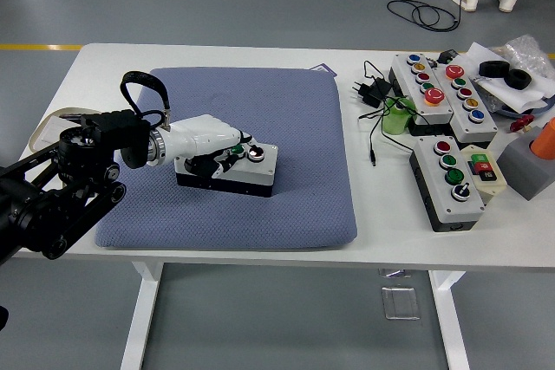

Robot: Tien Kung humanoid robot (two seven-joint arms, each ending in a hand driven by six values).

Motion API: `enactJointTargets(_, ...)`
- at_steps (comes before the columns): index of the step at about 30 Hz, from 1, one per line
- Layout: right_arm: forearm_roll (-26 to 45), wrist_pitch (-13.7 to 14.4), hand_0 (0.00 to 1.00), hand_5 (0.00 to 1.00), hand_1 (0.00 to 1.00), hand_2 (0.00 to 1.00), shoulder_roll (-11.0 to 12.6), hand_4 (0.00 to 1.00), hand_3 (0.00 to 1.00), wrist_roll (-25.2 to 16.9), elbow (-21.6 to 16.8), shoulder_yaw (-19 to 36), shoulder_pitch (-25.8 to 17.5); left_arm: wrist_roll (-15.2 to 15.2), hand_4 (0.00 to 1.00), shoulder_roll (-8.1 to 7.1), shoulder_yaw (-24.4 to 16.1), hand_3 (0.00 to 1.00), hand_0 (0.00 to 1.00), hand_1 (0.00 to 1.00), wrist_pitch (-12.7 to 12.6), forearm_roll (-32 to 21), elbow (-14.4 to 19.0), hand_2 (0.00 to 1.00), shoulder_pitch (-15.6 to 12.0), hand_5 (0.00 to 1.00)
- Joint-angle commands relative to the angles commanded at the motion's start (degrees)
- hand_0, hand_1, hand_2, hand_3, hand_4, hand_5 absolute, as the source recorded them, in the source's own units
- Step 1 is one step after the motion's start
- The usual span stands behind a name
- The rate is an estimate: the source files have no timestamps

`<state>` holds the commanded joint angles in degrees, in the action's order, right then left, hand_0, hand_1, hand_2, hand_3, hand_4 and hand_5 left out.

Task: Pick up the button,place it on the desk,press the button,press the button

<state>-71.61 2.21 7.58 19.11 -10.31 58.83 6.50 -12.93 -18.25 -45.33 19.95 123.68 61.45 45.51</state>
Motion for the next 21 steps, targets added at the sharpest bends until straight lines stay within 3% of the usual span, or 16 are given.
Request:
enactJointTargets(4, 0.12, 0.03, 0.658, 0.252, 0.644, 0.684, -0.05, 0.397, 0.591, 0.01, 0.0, -0.04, -0.07, 0.27, 0.164, -0.39, -2.92, 0.764, 0.038, 0.002, -0.2, -0.7, 1.89, 0.002, -0.65, 0.002)
enactJointTargets(7, 0.13, 0.06, 0.658, 0.252, 0.644, 0.684, -0.1, 0.397, 0.591, 0.03, 0.0, -0.01, -0.13, 2.01, 0.164, -0.5, -8.01, 0.764, 0.038, 0.002, 0.45, -2.21, 4.59, 0.002, -1.66, 0.002)
enactJointTargets(8, 0.11, 0.06, 0.658, 0.252, 0.644, 0.684, -0.1, 0.397, 0.591, 0.03, 0.0, 0.0, -0.14, 2.21, 0.606, -0.51, -9.29, 0.793, 0.023, 0.002, 0.56, -2.71, 4.92, 0.004, -1.78, 0.437)
enactJointTargets(13, 0.25, 0.05, 0.658, 0.252, 0.644, 0.684, -0.03, 0.397, 0.591, 0.02, 0.0, -0.06, -0.41, 4.51, 0.606, -0.59, -16.16, 0.793, 0.023, 0.002, -0.28, -9.72, 6.92, 0.004, -2.57, 0.437)
enactJointTargets(14, 0.15, 0.02, 0.658, 0.252, 0.644, 0.684, -0.03, 0.397, 0.591, 0.04, 0.0, -0.03, -0.47, 5.01, 0.873, -0.65, -17.4, 0.844, 0.016, 0.002, -0.65, -11.95, 7.01, 0.054, -2.68, 0.887)
enactJointTargets(19, 0.0, -0.05, 0.658, 0.252, 0.644, 0.684, 0.02, 0.397, 0.591, 0.07, 0.0, -0.01, -0.85, 8.18, 0.873, -0.8, -20.61, 0.844, 0.016, 0.002, -5.64, -22.96, 5.39, 0.054, -3.84, 0.887)
enactJointTargets(20, 0.06, -0.03, 0.659, 0.251, 0.644, 0.684, 0.02, 0.396, 0.591, 0.07, 0.0, -0.04, -0.9, 8.55, 0.862, -0.81, -20.8, 0.959, 0.235, 0.411, -6.59, -25.57, 5.13, 0.528, -4.03, 0.998)
enactJointTargets(21, 0.08, -0.03, 0.659, 0.251, 0.644, 0.684, 0.02, 0.396, 0.591, 0.07, 0.0, -0.04, -0.92, 8.67, 0.862, -0.81, -20.86, 0.959, 0.235, 0.411, -6.88, -28.17, 5.05, 0.528, -4.09, 0.998)
